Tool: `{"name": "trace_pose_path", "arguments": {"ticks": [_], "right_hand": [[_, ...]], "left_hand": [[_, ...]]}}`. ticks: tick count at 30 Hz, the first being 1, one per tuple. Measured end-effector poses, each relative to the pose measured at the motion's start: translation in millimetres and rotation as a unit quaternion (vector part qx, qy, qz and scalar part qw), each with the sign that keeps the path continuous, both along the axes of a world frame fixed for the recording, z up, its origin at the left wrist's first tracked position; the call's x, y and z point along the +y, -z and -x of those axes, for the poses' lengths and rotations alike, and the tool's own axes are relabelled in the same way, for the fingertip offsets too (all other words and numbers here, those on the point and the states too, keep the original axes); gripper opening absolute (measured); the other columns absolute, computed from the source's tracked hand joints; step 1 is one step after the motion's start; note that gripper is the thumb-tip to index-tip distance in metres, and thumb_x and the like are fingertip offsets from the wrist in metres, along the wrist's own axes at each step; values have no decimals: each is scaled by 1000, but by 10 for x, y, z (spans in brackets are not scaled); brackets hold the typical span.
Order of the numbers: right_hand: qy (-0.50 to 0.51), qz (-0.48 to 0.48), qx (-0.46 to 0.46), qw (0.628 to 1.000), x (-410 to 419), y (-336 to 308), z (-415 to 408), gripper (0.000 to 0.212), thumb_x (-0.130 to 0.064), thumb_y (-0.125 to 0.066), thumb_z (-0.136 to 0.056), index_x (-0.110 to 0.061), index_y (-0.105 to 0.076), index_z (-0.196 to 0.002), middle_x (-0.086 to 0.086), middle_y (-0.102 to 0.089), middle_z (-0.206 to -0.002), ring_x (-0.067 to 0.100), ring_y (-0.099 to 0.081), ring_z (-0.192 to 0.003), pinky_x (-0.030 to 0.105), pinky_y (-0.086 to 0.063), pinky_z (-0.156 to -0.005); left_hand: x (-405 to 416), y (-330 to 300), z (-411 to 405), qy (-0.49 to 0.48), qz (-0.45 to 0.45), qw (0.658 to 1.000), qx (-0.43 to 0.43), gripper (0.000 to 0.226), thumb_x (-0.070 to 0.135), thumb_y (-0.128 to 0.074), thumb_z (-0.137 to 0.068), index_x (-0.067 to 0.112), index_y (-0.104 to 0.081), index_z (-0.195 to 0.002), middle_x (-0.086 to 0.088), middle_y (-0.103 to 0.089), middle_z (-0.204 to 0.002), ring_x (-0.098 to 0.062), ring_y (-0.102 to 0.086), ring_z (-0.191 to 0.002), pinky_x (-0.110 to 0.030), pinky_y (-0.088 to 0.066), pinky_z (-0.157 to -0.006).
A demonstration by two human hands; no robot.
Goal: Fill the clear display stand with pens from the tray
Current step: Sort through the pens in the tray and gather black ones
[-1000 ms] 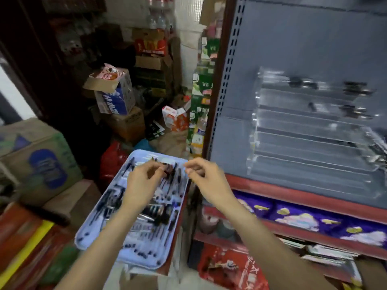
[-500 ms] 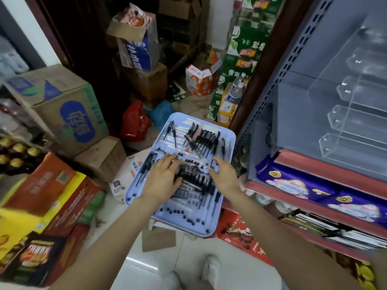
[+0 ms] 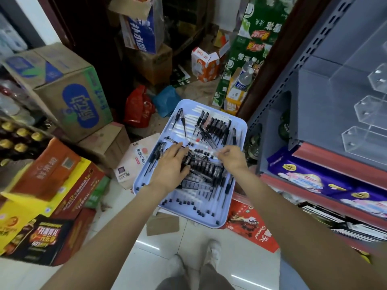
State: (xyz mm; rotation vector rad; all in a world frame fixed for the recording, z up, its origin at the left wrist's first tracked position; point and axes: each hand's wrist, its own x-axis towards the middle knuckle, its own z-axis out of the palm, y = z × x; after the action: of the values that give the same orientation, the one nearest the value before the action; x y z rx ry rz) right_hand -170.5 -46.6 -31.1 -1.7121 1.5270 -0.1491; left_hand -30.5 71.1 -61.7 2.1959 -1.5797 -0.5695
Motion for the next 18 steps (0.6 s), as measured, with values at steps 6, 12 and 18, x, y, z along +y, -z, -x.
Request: {"name": "trace_pose_path", "arguments": {"ticks": [6, 12, 18], "right_hand": [[42, -36, -104, 993, 21, -34, 120, 20, -15, -59, -91, -13, -61, -72, 14, -64, -109, 20, -62, -79, 38, -54, -82], [38, -86, -218, 971, 197, -326, 249, 16, -15, -56, -94, -3, -65, -99, 3, -63, -84, 10, -57, -69, 20, -45, -58], [12, -27, -291, 956, 167, -802, 461, 18, -15, -57, -92, -1, -68, -96, 2, -66, -76, 4, -61, -62, 12, -48, -55]], "left_hand": [[25, 35, 36, -26, 41, 998, 42, 56, 23, -52, -94, 20, -29, -145, 3, -13, -156, -17, -12, -144, -34, -23, -116], [-214, -378, 219, -85, 106, 971, 195, 33, 28, -48, -96, 13, -54, -125, -4, -49, -133, -18, -47, -120, -31, -40, -100], [-616, -1044, 575, -72, 159, 905, 388, 23, 21, -60, -90, 8, -58, -71, -3, -54, -65, 1, -51, -59, -13, -42, -63]]}}
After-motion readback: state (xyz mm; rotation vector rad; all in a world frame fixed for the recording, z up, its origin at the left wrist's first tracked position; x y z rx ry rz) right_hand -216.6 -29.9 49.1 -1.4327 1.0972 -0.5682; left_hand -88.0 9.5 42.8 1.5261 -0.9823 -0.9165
